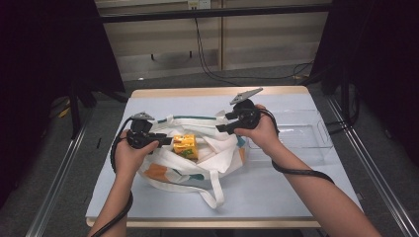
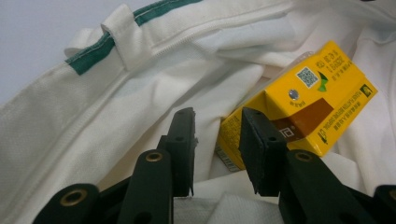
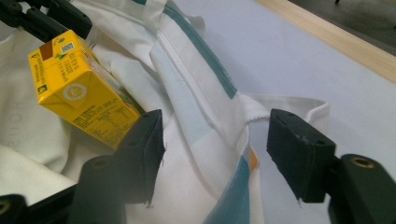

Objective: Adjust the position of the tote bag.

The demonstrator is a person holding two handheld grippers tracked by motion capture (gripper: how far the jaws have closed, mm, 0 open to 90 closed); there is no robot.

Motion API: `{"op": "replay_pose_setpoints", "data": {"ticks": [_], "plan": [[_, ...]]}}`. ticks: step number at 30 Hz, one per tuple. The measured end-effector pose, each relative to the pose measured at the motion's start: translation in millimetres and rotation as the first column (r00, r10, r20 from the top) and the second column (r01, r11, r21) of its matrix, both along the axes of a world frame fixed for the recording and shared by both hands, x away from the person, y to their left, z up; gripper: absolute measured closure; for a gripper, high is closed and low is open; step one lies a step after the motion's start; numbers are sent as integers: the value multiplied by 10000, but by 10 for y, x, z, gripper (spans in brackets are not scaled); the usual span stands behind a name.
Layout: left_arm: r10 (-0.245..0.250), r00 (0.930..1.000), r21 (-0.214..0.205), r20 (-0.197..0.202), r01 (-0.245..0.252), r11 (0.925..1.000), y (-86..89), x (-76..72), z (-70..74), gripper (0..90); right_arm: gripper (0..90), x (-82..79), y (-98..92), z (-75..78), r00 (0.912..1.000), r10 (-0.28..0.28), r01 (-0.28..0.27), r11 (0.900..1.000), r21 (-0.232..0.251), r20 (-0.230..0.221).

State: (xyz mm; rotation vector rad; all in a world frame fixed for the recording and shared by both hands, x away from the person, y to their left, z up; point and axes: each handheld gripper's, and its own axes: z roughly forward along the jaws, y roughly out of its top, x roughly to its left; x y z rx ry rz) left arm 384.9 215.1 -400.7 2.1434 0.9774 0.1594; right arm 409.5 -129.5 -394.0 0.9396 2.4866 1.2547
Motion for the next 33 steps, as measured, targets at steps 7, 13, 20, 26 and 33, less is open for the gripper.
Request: {"op": "replay_pose_setpoints", "data": {"ticks": [7, 13, 20, 26, 33], "plan": [[-79, 9999, -33, 118, 79, 10000, 1, -92, 9, 664, 496, 58, -34, -58, 9994, -316, 315, 9995, -35, -148], [-122, 9996, -55, 235, 124, 9999, 31, -157, 11, 688, 692, 78, -22, -90, 9991, -200, 190, 9995, -255, -379], [-305, 9994, -150, 183, 308, 9994, 47, -235, -48, 749, 820, 126, -33, -107, 9971, -585, 574, 9981, -236, -478], [-347, 9994, -92, 56, 347, 9994, 66, -287, -141, 810, 825, 162, -34, -121, 9959, -716, 702, 9972, -275, -549], [-364, 9993, -235, -22, 364, 9991, 99, -350, -244, 845, 829, 210, -72, -162, 9927, -1023, 1001, 9943, -365, -638]]}}
